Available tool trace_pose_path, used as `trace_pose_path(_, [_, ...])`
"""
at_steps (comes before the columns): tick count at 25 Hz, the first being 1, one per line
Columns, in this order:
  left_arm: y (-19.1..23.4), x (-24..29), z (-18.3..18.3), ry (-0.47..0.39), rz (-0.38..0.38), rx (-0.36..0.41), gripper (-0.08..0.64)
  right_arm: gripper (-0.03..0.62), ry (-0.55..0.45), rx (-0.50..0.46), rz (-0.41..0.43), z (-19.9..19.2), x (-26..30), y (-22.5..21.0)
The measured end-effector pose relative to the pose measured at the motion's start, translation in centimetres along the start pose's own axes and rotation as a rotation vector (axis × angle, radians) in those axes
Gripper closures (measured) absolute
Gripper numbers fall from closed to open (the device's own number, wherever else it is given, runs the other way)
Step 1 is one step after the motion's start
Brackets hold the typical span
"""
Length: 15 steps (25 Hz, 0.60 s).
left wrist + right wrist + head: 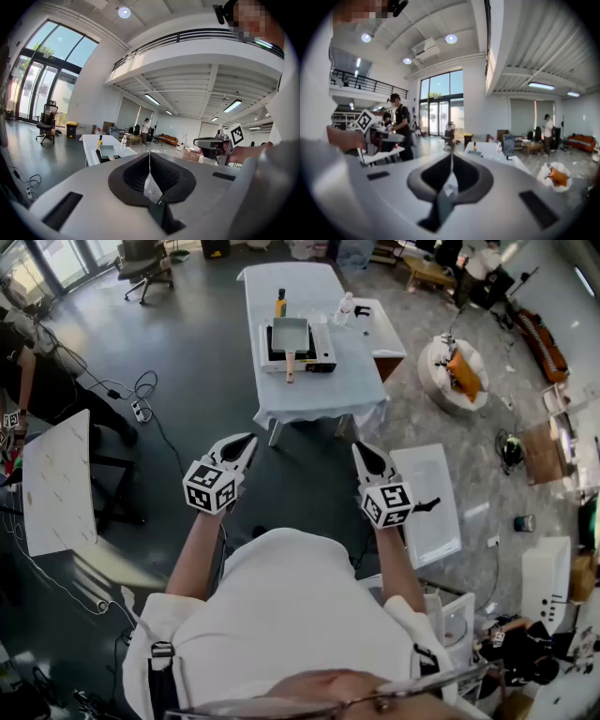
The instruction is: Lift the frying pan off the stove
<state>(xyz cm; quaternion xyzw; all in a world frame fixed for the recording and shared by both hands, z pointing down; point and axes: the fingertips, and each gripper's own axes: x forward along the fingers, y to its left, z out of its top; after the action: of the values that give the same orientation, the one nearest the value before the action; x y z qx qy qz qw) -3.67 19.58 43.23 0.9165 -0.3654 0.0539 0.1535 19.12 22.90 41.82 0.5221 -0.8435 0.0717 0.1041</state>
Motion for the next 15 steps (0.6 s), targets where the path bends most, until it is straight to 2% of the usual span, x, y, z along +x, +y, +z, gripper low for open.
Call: trace_pose_path(15, [1.5, 0.3, -0.2, 0.012, -0.014, -0.008, 0.529, 0.555, 0.008, 0.017, -0.002, 0.1, 1.6, 0.2])
